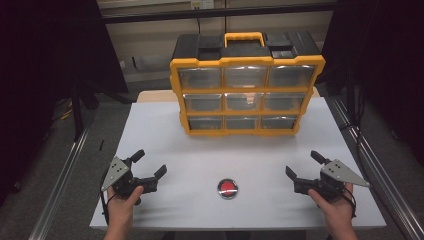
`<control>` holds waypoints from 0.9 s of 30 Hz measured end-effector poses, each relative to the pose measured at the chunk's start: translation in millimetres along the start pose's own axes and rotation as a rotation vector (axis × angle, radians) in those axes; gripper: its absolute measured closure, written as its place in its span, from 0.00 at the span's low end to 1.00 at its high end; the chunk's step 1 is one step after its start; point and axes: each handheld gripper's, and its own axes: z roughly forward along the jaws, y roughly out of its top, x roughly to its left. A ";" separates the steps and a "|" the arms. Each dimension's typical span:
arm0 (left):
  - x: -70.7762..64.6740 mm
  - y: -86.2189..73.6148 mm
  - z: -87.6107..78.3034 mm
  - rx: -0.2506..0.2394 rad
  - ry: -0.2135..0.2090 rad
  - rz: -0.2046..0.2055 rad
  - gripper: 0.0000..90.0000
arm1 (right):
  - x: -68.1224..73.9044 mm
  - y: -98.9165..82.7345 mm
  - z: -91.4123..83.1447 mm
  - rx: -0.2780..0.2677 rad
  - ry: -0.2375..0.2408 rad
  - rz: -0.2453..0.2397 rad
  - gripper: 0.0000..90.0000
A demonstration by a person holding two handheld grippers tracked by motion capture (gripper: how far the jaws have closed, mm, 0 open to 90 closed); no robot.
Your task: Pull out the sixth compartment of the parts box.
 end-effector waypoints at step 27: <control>-3.4 -0.9 2.3 0.019 -0.015 0.013 0.02 | 0.8 15.4 10.6 -0.017 -0.075 0.048 0.01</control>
